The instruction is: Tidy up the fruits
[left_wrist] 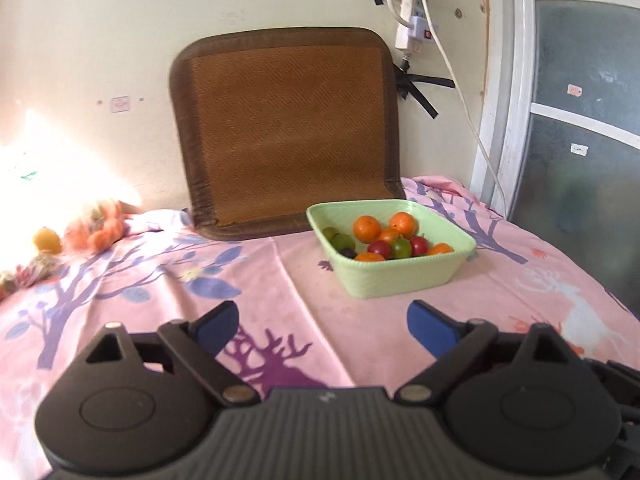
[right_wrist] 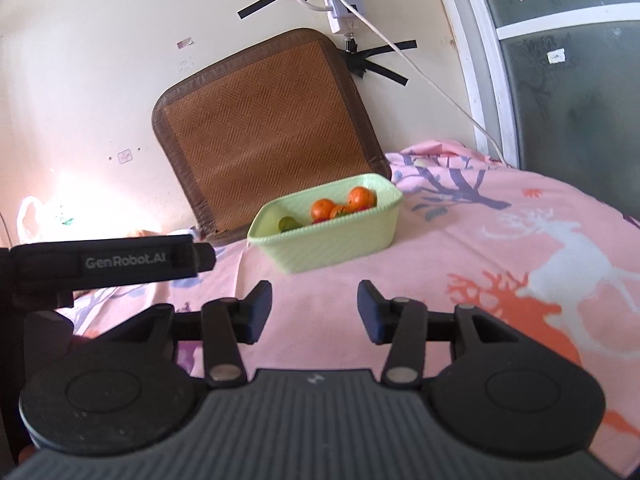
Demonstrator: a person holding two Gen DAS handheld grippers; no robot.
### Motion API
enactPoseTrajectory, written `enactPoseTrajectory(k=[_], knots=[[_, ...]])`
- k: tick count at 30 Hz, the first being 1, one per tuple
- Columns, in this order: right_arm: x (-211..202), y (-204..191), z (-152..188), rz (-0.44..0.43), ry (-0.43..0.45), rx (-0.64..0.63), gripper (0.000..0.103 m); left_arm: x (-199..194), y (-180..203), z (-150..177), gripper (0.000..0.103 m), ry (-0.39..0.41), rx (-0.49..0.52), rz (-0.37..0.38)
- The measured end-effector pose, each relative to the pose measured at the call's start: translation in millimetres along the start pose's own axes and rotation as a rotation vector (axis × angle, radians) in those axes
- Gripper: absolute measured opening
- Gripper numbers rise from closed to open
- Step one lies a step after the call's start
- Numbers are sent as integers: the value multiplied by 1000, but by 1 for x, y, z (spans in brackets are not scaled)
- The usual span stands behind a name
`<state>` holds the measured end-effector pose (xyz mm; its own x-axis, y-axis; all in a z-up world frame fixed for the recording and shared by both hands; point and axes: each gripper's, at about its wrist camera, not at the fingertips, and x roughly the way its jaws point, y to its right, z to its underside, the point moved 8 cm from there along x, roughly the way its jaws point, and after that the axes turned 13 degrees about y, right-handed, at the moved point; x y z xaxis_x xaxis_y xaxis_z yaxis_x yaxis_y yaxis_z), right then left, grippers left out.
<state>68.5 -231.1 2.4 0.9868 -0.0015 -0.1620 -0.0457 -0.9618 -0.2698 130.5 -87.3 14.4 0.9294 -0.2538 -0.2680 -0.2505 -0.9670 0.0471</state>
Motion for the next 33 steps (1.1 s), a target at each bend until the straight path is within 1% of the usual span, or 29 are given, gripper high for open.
enactPoseTrajectory(k=[3,8,12,14,18,33], knots=[[-9,-4,5,-7,-22,12,50,-15,-11,2,103,12,-13,-26],[-21,-14,10,-31,-48,27,50,-36,-22,5,103,25,-26,-56],[-27,-23,9,-52,-51,30,50,-44,-26,8,103,24,-11,-78],[-30,-26,9,-59,-52,28,51,-47,-25,10,103,18,1,-88],[-32,-30,9,-62,-52,24,58,-48,-24,14,103,14,16,-98],[-26,-23,17,-40,-94,68,59,-45,-24,22,103,-2,45,-130]])
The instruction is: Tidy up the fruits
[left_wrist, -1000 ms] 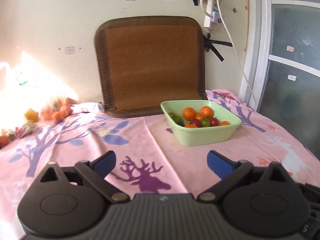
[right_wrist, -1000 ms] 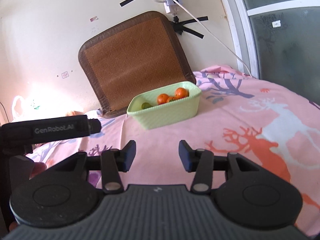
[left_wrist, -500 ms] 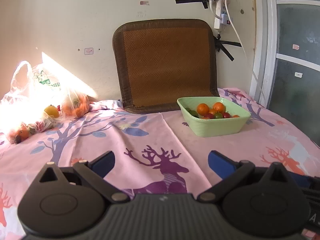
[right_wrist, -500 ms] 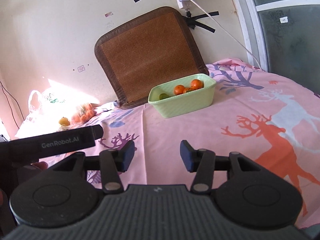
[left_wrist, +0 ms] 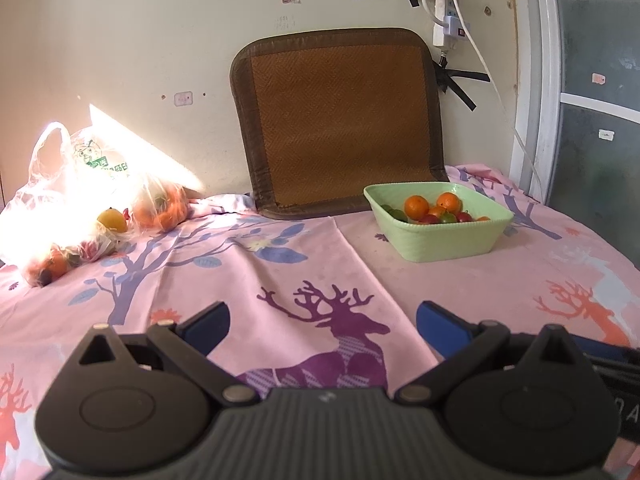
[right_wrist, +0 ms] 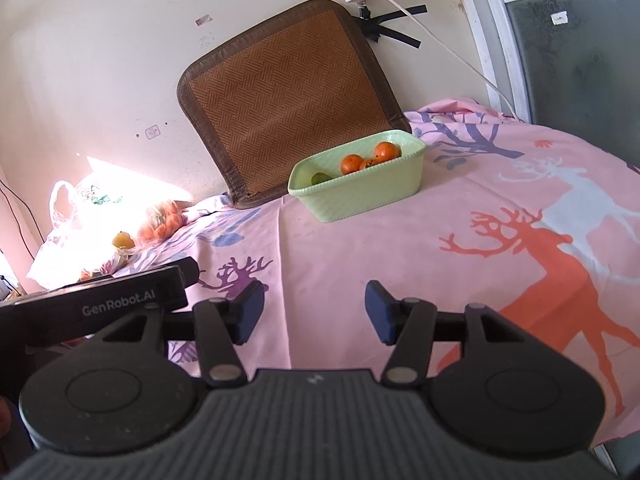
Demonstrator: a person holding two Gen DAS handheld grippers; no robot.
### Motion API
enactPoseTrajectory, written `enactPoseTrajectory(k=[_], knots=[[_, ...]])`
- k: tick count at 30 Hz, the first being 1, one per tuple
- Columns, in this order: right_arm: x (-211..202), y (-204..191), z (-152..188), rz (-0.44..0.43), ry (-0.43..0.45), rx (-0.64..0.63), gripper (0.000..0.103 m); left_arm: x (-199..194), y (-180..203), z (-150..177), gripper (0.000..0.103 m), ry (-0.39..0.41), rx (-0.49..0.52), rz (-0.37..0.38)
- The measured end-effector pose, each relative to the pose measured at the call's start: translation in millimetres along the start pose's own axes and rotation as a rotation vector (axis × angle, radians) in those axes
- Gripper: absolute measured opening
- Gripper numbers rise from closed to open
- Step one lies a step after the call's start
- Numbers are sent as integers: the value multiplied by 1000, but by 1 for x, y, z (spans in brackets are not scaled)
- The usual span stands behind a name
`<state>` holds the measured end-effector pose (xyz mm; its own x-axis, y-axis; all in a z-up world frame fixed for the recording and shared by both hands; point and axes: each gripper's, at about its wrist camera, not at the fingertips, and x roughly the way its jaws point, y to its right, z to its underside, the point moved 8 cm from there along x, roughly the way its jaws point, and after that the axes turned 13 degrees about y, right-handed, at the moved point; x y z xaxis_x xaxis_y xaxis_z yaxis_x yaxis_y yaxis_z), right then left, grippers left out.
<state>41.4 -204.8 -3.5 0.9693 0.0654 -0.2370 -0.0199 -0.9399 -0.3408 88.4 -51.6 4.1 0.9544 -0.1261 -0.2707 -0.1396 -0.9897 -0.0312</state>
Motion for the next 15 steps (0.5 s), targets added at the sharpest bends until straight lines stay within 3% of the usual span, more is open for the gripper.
enactPoseTrajectory(k=[15], knots=[[3,9,4,16,-16,37,60,4,7,11,103,-37,68,-47]])
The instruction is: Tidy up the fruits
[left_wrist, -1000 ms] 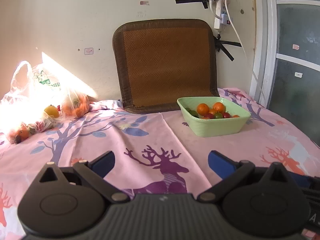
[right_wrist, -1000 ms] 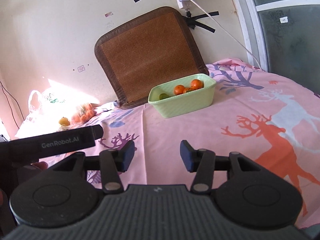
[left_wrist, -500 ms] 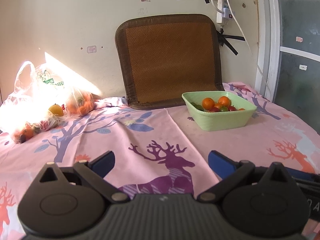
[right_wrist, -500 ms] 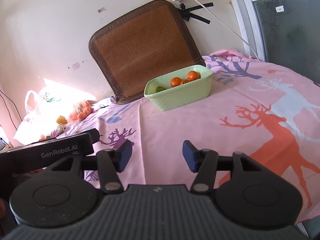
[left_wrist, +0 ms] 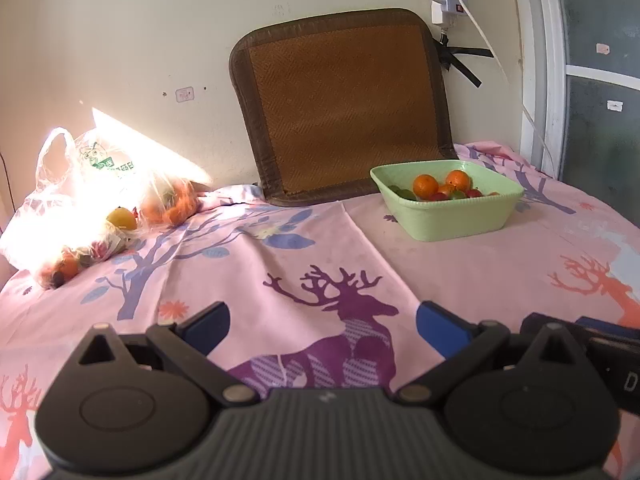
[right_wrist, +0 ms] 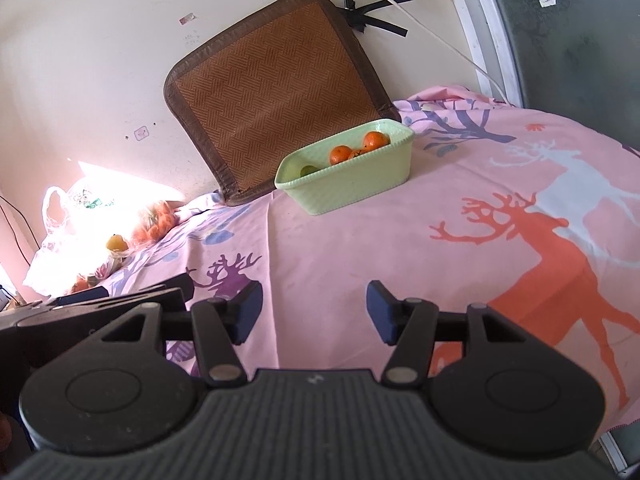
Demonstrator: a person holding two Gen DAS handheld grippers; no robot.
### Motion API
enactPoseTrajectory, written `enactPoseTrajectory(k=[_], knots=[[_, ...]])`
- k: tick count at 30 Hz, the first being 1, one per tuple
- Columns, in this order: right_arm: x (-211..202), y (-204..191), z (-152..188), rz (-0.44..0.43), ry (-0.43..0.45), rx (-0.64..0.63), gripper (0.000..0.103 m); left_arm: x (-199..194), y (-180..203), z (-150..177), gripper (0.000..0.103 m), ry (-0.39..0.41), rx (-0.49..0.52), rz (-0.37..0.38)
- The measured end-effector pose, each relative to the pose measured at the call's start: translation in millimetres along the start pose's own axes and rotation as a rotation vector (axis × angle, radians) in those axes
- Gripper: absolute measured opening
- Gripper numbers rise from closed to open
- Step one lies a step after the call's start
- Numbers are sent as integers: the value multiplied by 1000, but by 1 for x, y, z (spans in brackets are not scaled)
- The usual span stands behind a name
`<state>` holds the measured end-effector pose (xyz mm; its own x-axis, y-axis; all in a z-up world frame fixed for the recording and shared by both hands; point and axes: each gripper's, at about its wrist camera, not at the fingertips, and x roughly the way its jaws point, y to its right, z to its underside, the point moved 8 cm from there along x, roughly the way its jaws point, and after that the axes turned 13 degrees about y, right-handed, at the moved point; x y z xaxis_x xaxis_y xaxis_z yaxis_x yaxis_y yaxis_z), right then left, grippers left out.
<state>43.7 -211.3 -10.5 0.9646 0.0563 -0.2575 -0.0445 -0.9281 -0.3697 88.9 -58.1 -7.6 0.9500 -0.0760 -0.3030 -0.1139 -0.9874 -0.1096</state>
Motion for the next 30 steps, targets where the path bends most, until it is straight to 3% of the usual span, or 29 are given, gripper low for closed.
enactPoseTrajectory(k=[16,30], knots=[[2,9,2,13,-11,32,61,-2,18,2,103,39,151,-73],[1,16,0,25,-3,48,61,-2,17,3,103,23,125,-43]])
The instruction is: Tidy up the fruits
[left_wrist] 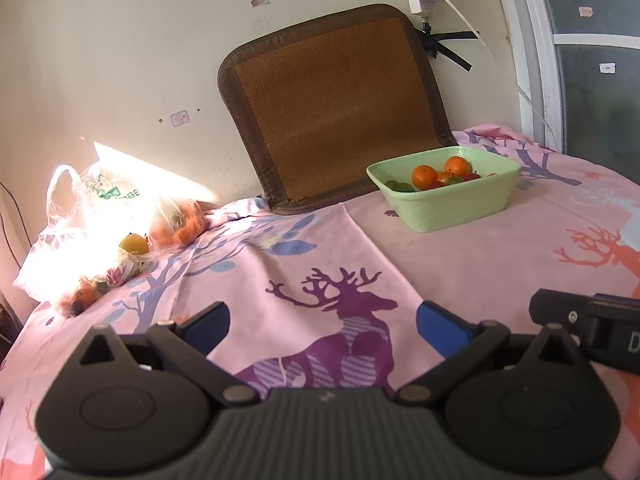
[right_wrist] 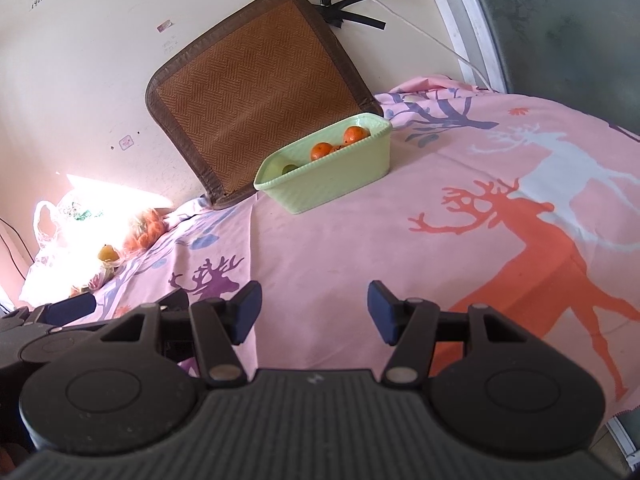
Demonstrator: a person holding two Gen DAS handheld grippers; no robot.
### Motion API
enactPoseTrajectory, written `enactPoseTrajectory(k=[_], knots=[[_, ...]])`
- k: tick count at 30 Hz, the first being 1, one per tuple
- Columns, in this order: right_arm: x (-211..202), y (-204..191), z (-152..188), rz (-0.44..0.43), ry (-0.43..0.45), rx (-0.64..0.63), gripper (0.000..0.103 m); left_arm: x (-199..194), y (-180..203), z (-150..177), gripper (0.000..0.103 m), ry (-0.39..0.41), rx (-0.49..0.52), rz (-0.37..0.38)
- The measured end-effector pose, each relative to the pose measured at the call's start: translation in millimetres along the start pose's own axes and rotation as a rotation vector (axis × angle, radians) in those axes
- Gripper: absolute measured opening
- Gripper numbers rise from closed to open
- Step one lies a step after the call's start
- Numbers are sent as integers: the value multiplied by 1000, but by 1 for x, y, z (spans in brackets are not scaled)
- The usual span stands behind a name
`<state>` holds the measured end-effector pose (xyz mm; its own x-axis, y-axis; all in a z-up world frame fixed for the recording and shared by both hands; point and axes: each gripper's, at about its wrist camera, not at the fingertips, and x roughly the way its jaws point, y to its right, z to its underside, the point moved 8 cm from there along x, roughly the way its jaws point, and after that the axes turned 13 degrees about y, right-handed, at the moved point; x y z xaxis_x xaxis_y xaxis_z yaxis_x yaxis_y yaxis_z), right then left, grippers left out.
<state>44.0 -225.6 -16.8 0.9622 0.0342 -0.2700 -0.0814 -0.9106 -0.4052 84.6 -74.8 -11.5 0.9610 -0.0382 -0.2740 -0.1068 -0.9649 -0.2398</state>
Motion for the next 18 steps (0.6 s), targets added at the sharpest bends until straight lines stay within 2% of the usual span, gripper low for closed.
enactPoseTrajectory(k=[18], knots=[[0,3,0,9,5,4,62,0,5,6,103,-55,0,38]])
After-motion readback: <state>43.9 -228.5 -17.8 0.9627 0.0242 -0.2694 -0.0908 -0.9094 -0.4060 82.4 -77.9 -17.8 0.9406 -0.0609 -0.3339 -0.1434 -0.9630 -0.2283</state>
